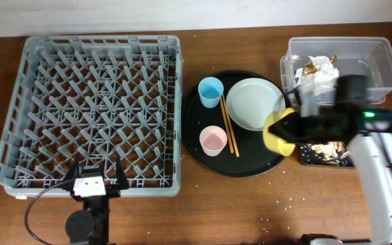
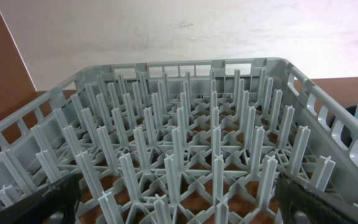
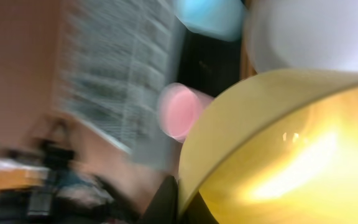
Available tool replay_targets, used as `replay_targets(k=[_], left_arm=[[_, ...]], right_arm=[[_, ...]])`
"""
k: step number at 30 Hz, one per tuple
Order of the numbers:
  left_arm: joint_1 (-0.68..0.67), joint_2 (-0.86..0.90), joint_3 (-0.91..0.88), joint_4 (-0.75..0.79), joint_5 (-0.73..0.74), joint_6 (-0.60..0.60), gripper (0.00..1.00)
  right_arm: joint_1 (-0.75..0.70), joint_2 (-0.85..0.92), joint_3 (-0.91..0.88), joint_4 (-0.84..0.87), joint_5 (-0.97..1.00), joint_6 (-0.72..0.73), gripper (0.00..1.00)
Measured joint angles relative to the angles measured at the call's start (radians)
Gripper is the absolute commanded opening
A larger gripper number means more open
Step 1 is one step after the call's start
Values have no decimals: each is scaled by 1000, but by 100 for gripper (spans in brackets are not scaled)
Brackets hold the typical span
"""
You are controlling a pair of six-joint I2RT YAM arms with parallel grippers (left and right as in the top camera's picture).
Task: Sort waste into correct bins and load items into the dishwasher rack
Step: 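Set the emptied yellow bowl back on the round tray with the right gripper, then grasp the pink cup with the left gripper and lift it over the rack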
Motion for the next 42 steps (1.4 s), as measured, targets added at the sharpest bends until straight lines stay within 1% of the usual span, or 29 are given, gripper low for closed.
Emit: replay_targets(k=[2,4,5,7,8,9,11,12,13,14,15,16,17,20,21,23,25,26,30,32,33,34,35,36,37,38,39,41,42], left_arm=[[0,0,0,0,0,0,100],[0,0,0,0,0,0,100],[0,0,0,0,0,0,100],[0,0,0,0,0,0,100],[0,0,0,0,0,0,100],[0,0,0,0,0,0,100],[0,0,0,0,0,0,100],[0,0,0,0,0,0,100],[0,0,0,0,0,0,100],[0,0,0,1,0,0,100],[0,1,0,1,-1,0,100],[0,0,0,0,0,0,100],[0,0,0,0,-1,0,100],[0,0,0,0,0,0,100],[0,0,0,0,0,0,100],[0,0,0,0,0,0,100],[0,0,0,0,0,0,100],[0,0,0,0,0,0,100],[0,0,0,0,0,0,100],[0,0,0,8,0,0,100],[0,2,-3,64,11,0,100],[0,1,-3,143,27,0,100],[0,1,10,209,39,-7,100],[0,10,58,137,42,-18,100],[0,71,169,20,47,-32,100],[0,144,280,-29,49,-38,100],[0,180,328,-60,50,-42,100],[0,433,561,-163,80,-47,100],[0,654,740,-211,126,-49,100]], right_arm=[[243,53,2,1,404,178,4],[399,173,2,42,579,278,4],[437,233,2,82,618,307,4],[480,360,3,122,652,338,5],[488,403,3,130,655,345,11],[496,436,3,148,657,354,27],[496,440,4,145,655,359,36],[496,442,20,113,654,360,37],[496,446,68,45,651,361,37],[496,449,172,-55,647,361,41],[496,447,276,-103,643,361,49],[496,446,338,-139,636,362,51],[496,443,408,-127,618,359,52],[507,447,425,-73,579,381,51],[523,463,423,-73,578,383,49],[557,549,417,-74,574,393,39],[560,620,409,-75,571,407,23],[560,657,408,-75,571,408,5],[560,673,407,-81,571,419,4],[548,671,419,-119,555,419,4],[528,652,443,-145,548,417,4],[497,602,473,-158,542,404,4],[448,508,510,-160,517,380,4],[420,449,523,-161,495,369,4],[371,362,536,-164,466,356,4],[351,325,538,-164,454,353,4],[342,307,539,-167,446,351,4],[340,301,540,-141,414,348,4],[341,301,540,-137,396,347,4]])
